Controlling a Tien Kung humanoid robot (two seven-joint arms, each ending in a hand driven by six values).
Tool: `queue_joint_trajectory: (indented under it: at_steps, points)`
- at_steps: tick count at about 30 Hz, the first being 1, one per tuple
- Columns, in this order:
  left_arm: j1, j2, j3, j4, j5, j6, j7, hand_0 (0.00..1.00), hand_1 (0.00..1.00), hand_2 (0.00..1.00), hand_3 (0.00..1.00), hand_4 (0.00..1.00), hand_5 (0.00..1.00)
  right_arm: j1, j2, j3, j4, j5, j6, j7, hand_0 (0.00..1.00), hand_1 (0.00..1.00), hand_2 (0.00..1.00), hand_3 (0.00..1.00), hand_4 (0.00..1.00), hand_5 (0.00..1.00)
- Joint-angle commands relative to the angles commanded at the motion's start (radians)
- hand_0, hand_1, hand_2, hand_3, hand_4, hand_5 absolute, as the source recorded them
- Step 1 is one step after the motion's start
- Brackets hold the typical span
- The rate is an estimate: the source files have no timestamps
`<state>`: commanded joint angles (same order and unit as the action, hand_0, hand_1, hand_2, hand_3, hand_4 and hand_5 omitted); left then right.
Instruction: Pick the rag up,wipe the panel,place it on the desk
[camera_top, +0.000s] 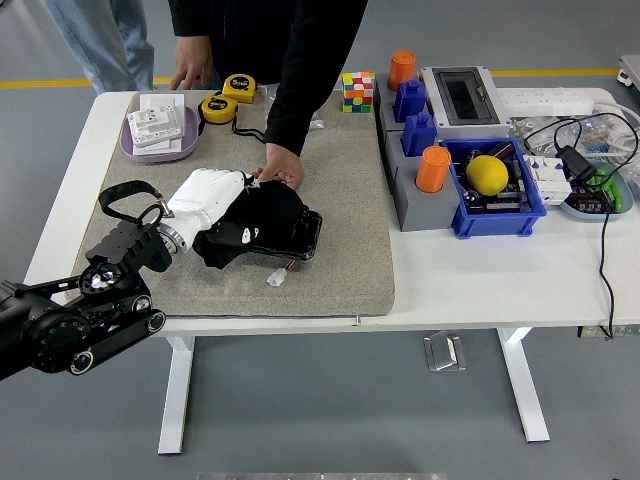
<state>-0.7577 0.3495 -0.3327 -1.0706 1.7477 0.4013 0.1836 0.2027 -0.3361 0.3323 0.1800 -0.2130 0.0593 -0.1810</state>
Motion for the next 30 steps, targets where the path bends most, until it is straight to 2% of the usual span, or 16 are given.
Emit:
queue_joint_trajectory:
  at_steps: [19, 25, 30]
  points:
    - [-0.042, -0.054, 0.066, -0.019, 0.002, -0.004, 0.026, 0.299, 0.214, 0.496, 0.557, 0.487, 0.002, 0.0, -0.005, 0.033, 0.0, -0.04, 0.0, -0.011, 0.789, 0.702, 0.722, 0.668, 0.998, 0.501]
    - [-0.043, -0.059, 0.066, -0.025, 0.004, -0.005, 0.031, 0.299, 0.213, 0.496, 0.557, 0.488, 0.002, 0.0, -0.004, 0.04, 0.0, -0.045, 0.0, -0.013, 0.789, 0.699, 0.722, 0.668, 0.998, 0.501]
    - [-0.04, -0.054, 0.055, -0.028, 0.006, -0.006, 0.031, 0.3, 0.213, 0.496, 0.557, 0.487, 0.002, -0.002, -0.002, 0.081, 0.0, -0.081, -0.001, -0.023, 0.789, 0.7, 0.722, 0.668, 0.998, 0.501]
